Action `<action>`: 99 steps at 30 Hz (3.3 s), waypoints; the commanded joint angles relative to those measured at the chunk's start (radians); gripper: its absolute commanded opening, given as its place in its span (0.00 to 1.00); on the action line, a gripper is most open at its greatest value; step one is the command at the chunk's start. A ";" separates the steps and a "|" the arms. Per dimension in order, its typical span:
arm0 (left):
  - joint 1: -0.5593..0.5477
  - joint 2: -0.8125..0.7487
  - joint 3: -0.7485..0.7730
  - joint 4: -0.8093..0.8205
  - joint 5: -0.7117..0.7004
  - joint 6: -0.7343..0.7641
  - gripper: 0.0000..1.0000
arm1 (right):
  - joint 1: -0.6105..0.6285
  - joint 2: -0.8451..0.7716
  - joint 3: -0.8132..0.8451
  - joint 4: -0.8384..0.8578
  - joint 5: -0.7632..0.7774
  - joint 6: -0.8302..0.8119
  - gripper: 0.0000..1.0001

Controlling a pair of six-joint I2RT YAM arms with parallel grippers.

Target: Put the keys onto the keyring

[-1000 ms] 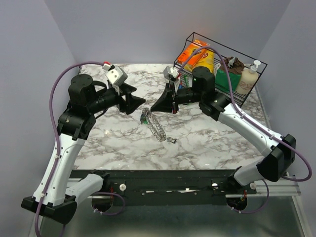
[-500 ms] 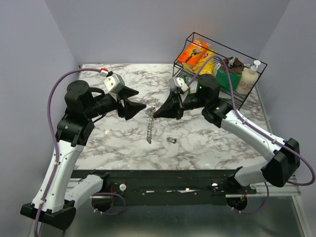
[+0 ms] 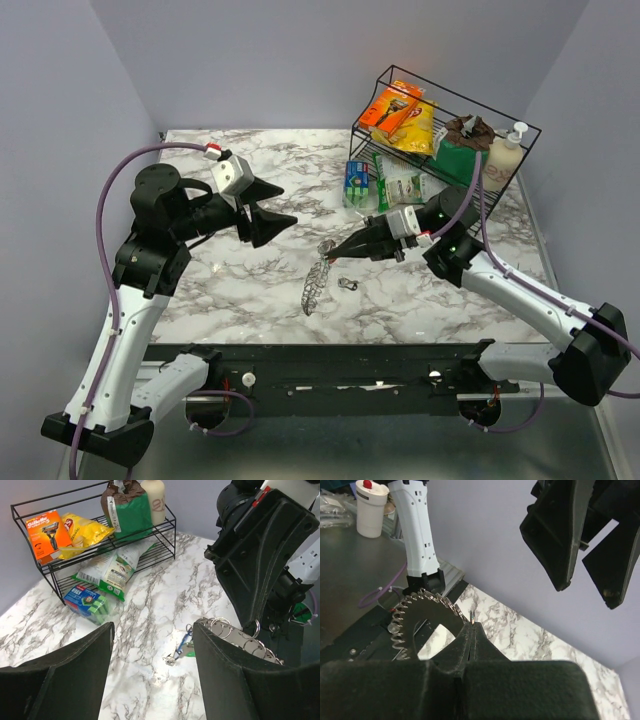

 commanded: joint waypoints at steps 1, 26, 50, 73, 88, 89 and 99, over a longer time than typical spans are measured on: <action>0.006 -0.009 -0.009 0.005 0.053 0.021 0.73 | 0.004 -0.022 -0.014 0.174 -0.031 -0.013 0.00; 0.006 0.023 -0.078 0.453 0.309 -0.295 0.66 | 0.004 0.004 -0.070 0.772 0.493 0.775 0.00; -0.028 0.120 -0.093 0.797 0.359 -0.575 0.43 | 0.004 0.101 -0.087 0.998 0.611 0.906 0.01; -0.103 0.172 -0.041 0.561 0.266 -0.392 0.34 | 0.004 0.121 -0.081 1.028 0.549 0.906 0.01; -0.106 0.174 -0.016 0.502 0.225 -0.352 0.00 | 0.004 0.150 -0.063 1.035 0.482 0.929 0.01; -0.106 0.172 -0.012 0.467 0.220 -0.326 0.00 | 0.004 0.151 -0.057 1.033 0.470 0.926 0.01; -0.106 0.185 0.111 0.141 0.178 -0.092 0.00 | 0.000 0.110 -0.041 0.938 0.301 0.814 0.69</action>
